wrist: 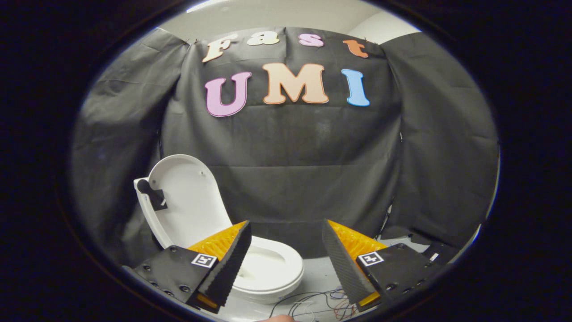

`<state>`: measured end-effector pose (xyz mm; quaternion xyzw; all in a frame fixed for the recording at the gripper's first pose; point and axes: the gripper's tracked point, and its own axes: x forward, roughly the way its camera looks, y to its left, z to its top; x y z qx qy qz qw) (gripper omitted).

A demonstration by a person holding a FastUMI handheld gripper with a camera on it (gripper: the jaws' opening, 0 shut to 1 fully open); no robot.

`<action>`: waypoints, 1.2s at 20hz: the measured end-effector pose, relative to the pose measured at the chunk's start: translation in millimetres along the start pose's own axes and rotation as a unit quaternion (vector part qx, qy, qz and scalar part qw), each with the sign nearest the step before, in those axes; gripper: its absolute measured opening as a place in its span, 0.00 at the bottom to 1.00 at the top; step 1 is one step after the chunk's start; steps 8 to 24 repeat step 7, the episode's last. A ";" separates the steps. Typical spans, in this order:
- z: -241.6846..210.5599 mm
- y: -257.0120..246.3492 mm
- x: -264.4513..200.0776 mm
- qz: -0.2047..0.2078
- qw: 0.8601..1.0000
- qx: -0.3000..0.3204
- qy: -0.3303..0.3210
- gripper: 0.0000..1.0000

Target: Open the toilet lid.

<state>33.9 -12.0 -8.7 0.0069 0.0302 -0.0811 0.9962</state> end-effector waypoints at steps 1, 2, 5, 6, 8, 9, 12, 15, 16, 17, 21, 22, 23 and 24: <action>-0.2 -0.4 0.2 -0.001 1.000 0.002 -0.001 0.99; 2.1 0.7 0.7 -0.001 1.000 0.008 -0.007 0.99; -5.2 11.1 9.2 0.004 1.000 0.018 -0.004 0.99; -12.9 14.0 12.4 0.005 1.000 0.015 0.006 0.99; -23.1 16.0 15.3 0.006 1.000 0.009 0.020 0.99; -23.1 16.0 15.3 0.006 1.000 0.009 0.020 0.99; -23.1 16.0 15.3 0.006 1.000 0.009 0.020 0.99; -23.1 16.0 15.3 0.006 1.000 0.009 0.020 0.99; -23.1 16.0 15.3 0.006 1.000 0.009 0.020 0.99; -23.1 16.0 15.3 0.006 1.000 0.009 0.020 0.99; -23.1 16.0 15.3 0.006 1.000 0.009 0.020 0.99; -23.1 16.0 15.3 0.006 1.000 0.009 0.020 0.99; -23.1 16.0 15.3 0.006 1.000 0.009 0.020 0.99; -23.1 16.0 15.3 0.006 1.000 0.009 0.020 0.99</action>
